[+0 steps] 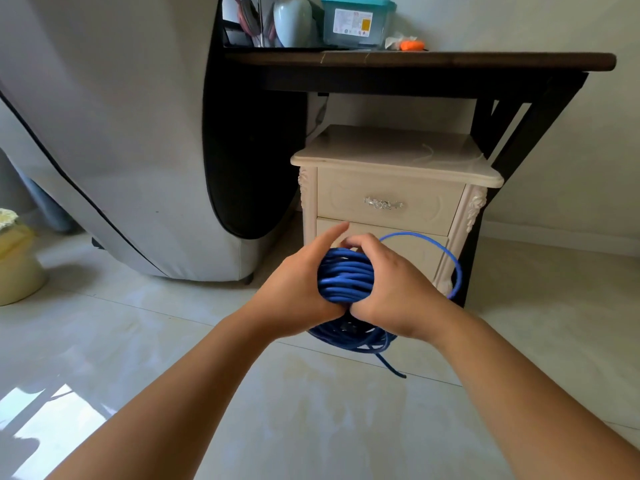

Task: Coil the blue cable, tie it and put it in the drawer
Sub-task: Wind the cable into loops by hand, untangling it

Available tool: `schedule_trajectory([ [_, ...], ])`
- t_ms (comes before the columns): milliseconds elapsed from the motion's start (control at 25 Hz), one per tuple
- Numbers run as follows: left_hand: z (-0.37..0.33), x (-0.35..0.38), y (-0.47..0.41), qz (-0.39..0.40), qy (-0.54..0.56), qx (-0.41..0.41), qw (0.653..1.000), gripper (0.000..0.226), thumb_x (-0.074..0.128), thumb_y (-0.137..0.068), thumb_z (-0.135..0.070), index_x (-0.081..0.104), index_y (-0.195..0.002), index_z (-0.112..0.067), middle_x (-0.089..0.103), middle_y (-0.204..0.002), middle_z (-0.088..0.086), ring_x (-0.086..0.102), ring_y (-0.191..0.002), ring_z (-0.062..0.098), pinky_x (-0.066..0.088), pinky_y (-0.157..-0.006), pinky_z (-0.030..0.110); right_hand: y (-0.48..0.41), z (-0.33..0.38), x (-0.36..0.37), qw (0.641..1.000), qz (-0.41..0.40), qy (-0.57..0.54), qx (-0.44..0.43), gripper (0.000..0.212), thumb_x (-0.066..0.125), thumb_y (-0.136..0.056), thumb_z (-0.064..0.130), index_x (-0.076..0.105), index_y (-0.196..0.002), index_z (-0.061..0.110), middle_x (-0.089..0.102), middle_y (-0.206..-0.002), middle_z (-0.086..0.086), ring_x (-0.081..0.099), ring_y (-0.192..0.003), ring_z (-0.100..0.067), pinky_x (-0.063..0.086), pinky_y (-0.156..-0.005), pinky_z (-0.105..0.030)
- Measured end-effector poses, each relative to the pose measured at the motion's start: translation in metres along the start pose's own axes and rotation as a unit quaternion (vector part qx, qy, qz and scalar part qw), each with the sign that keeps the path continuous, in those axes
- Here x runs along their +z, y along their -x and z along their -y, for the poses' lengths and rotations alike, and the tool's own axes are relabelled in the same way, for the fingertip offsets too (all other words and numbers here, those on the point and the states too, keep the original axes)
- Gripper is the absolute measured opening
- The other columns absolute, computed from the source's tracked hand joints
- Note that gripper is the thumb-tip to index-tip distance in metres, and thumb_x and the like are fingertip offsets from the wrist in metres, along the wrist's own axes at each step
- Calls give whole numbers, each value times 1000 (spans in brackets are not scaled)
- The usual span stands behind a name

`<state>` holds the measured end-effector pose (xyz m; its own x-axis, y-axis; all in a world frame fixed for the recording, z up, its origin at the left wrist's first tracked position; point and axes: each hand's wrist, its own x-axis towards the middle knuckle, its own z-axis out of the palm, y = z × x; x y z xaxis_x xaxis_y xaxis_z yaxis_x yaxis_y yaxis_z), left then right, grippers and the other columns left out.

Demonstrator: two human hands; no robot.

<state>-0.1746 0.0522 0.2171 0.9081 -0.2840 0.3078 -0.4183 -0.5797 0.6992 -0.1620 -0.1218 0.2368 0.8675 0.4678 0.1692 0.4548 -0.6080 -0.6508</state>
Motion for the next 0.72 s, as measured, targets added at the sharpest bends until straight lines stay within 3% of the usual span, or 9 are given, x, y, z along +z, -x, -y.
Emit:
schedule_trajectory([
  [160,-5,0,2,-62,38,-6,997,70,81,-68,-3,54,-127,-28,65,-107,-11,67,-93,6,58,-79,25,4,6,-5,997,-38,-67,-11,74,74,-69,8,33,-120,44,49,-104,14,61,-89,-11,55,-76,-30],
  [320,-11,-3,0,-91,134,-39,986,58,76,-67,9,61,-113,-23,70,-93,-5,70,-81,10,58,-71,24,3,-4,-15,982,-3,-187,11,81,81,-69,14,38,-131,42,56,-117,11,66,-97,-8,55,-85,-27],
  [440,-11,-9,-4,-135,247,-99,954,56,71,-59,5,65,-105,-26,72,-87,1,70,-76,19,58,-70,32,2,-14,-17,951,19,-307,36,79,81,-65,18,46,-134,37,64,-119,9,67,-104,-8,53,-89,-26],
  [560,-6,-12,-9,-182,359,-137,905,57,63,-54,2,67,-107,-19,68,-89,11,65,-80,28,52,-74,41,0,-18,-9,913,12,-404,48,79,77,-67,15,46,-137,33,69,-103,5,67,-97,-12,52,-89,-28],
  [720,-5,-12,-11,-189,442,-132,867,51,59,-59,4,61,-110,-3,58,-94,12,52,-83,31,43,-78,46,-3,-8,4,865,-16,-501,36,48,72,-71,12,61,-116,26,57,-97,-3,60,-90,-17,53,-77,-29],
])
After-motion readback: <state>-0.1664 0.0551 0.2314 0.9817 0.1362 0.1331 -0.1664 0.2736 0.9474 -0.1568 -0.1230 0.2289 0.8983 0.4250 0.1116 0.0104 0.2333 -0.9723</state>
